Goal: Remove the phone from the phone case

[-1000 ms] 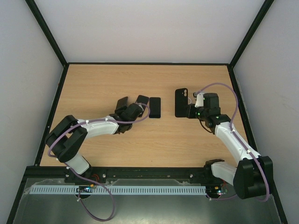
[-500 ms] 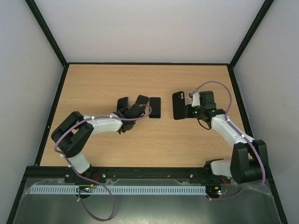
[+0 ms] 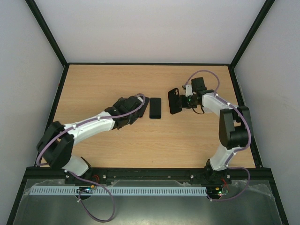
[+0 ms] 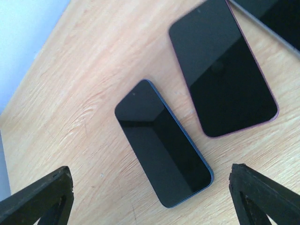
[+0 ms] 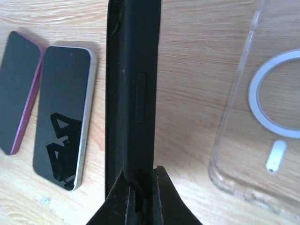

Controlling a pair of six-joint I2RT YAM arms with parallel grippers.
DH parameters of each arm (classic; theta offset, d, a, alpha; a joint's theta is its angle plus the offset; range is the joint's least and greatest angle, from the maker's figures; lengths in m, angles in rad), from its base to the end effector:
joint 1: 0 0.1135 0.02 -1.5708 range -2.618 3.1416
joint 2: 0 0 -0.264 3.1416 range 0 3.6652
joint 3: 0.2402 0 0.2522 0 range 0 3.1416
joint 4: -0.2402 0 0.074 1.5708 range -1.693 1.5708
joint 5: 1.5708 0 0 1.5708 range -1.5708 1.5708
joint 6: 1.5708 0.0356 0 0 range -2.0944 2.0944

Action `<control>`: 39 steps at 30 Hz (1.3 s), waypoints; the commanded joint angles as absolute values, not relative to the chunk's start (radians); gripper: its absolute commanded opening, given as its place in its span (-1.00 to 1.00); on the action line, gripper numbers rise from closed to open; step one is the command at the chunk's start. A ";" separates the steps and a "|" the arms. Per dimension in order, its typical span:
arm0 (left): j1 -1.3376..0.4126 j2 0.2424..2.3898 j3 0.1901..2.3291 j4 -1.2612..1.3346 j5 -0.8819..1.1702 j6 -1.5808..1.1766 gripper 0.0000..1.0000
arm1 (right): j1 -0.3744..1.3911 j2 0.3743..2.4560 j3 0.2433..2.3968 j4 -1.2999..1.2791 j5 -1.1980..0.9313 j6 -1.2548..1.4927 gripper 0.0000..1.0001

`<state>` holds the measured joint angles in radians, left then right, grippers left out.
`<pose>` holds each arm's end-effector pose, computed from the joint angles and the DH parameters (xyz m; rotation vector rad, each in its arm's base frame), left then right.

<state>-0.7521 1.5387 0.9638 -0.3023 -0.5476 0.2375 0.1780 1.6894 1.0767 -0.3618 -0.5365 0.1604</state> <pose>0.2438 -0.2027 0.2142 0.8909 2.1450 0.4151 0.3362 0.0790 0.1973 -0.2357 2.5251 0.8155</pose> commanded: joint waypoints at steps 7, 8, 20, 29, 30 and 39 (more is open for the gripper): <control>-0.799 1.366 1.010 -0.417 -0.467 0.069 0.99 | 0.165 1.861 1.247 -0.524 -0.382 0.137 -0.96; -0.805 1.361 1.013 -0.418 -0.479 0.067 0.99 | 0.159 1.861 1.249 -0.528 -0.368 0.134 -0.96; -0.809 1.306 1.017 -0.422 -0.464 0.051 0.94 | 0.070 1.850 1.281 -0.610 -0.222 0.090 -0.96; -0.809 1.286 1.011 -0.411 -0.497 0.042 0.96 | 0.069 1.729 1.222 -0.589 -0.452 0.045 -0.96; -0.808 1.285 1.011 -0.409 -0.502 0.040 0.96 | 0.070 1.717 1.203 -0.579 -0.516 0.038 -0.96; -0.794 1.273 1.000 -0.389 -0.472 0.036 1.00 | 0.075 1.791 1.163 -0.526 -0.708 0.062 -0.96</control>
<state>-0.8062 1.3048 1.0027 -0.4023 -0.4885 0.0505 0.0734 1.7515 1.1770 -0.5682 -0.6109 0.0597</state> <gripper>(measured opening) 0.997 0.044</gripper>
